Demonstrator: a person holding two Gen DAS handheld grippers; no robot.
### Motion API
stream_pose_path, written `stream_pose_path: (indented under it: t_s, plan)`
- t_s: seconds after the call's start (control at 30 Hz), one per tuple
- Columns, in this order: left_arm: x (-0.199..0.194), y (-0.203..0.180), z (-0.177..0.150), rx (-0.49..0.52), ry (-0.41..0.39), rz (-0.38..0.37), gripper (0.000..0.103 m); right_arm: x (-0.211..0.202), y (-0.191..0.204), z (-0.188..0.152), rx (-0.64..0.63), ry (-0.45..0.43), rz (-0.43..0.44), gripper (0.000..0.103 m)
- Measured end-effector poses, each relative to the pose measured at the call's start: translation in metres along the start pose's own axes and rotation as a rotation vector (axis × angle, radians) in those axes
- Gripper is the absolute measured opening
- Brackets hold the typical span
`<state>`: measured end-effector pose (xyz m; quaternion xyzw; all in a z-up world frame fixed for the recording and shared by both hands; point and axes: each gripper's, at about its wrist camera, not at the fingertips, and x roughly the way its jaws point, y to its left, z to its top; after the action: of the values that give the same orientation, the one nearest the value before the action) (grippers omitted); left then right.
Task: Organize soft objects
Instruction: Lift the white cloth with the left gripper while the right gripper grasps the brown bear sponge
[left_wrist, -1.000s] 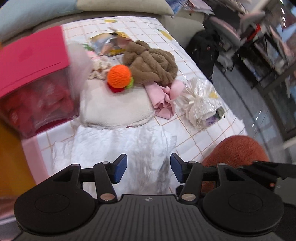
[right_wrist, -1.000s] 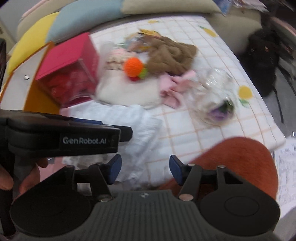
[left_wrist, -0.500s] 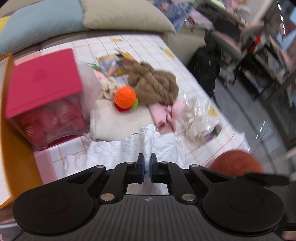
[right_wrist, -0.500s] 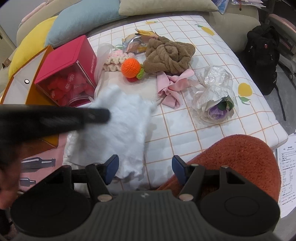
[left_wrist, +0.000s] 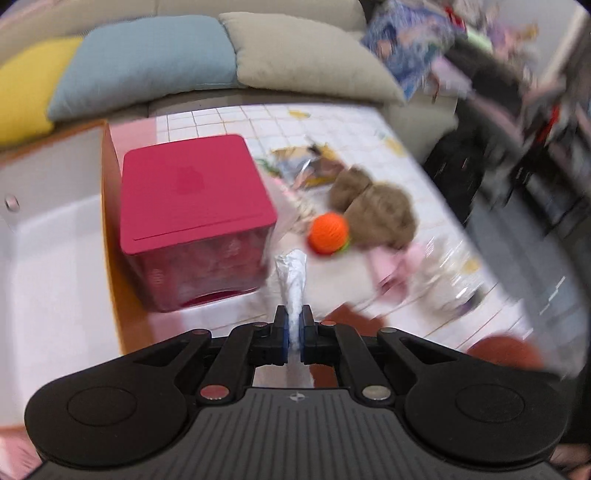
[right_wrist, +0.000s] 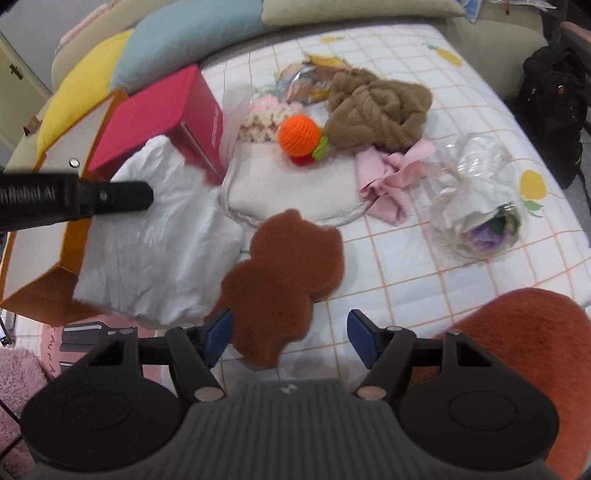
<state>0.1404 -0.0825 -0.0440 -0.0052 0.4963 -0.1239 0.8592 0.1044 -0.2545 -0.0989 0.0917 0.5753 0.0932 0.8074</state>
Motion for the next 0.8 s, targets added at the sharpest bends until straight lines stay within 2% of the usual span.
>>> stream_pose_path:
  t_s: [0.07,0.13,0.2,0.27,0.47,0.57,0.63,0.73,0.8]
  plan:
    - [0.012,-0.008,-0.005,0.079,0.016,0.067,0.005,0.009,0.004,0.003,0.001,0.022,0.004,0.068]
    - [0.027,-0.012,-0.011,0.113,0.062,0.077,0.005,0.017,0.005,0.006,0.009,0.039,0.018,0.069]
    - [0.036,-0.014,-0.015,0.124,0.086,0.070,0.005,0.026,0.008,0.007,0.008,0.058,0.028,0.076]
    - [0.041,-0.018,-0.019,0.156,0.083,0.100,0.005,0.035,0.012,0.008,0.000,0.090,0.016,0.085]
    - [0.052,-0.012,-0.023,0.173,0.121,0.128,0.007,0.059,0.024,0.009,-0.038,0.143,0.008,0.083]
    - [0.056,-0.013,-0.025,0.170,0.150,0.137,0.013,0.059,0.028,0.007,-0.059,0.138,-0.013,0.074]
    - [0.058,-0.014,-0.027,0.168,0.162,0.141,0.027,0.056,0.024,0.006,-0.038,0.134,-0.026,0.074]
    - [0.063,-0.012,-0.028,0.153,0.183,0.135,0.040,0.050,0.014,0.004,-0.008,0.121,-0.062,0.074]
    - [0.067,-0.011,-0.029,0.147,0.203,0.126,0.044,0.046,0.010,0.004,0.004,0.115,-0.074,0.074]
